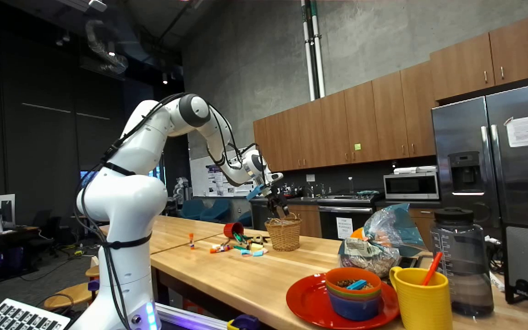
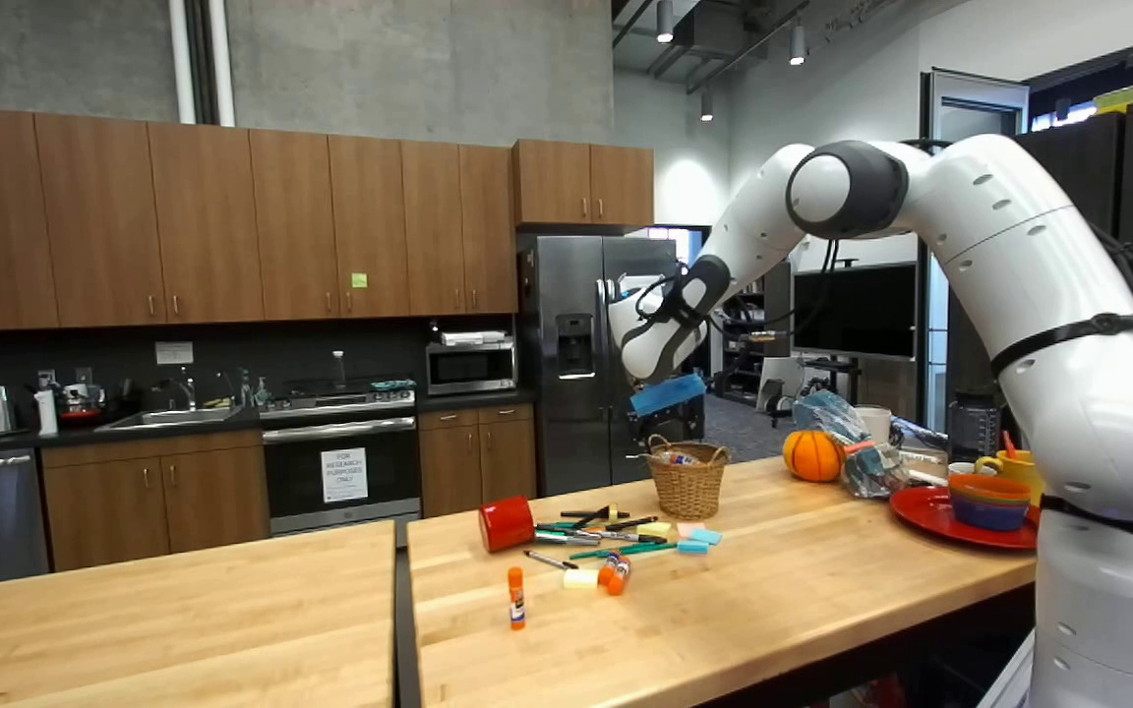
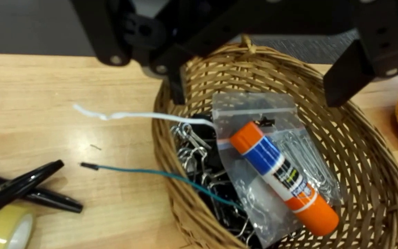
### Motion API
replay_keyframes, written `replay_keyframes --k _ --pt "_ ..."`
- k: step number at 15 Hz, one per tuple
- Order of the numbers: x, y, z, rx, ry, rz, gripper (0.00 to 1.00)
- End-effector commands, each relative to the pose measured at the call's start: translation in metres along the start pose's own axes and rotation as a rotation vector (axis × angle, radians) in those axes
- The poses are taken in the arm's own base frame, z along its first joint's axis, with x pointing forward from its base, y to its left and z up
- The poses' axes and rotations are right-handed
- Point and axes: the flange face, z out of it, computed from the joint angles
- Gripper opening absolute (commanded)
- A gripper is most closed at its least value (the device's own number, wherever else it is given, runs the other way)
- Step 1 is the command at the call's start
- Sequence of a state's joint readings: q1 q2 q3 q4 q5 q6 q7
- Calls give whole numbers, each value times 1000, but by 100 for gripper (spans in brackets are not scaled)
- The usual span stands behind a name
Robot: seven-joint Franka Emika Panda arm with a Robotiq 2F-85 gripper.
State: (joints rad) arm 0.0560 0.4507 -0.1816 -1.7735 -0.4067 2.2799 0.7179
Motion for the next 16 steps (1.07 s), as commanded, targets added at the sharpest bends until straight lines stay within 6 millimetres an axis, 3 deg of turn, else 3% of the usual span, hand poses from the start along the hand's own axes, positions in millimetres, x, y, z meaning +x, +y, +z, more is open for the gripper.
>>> replay_keyframes --k 1,2,4,6,12,14,16 --pt "1 2 6 -25 5 18 100" --pt "1 3 6 -24 -1 20 97" --pt "0 7 7 -35 -5 14 72" --pt "0 8 10 -41 -10 13 62" --pt "-1 6 6 -25 -5 6 13" --pt "-2 3 0 -10 1 -1 1" --pt "-2 3 -10 13 4 -6 0"
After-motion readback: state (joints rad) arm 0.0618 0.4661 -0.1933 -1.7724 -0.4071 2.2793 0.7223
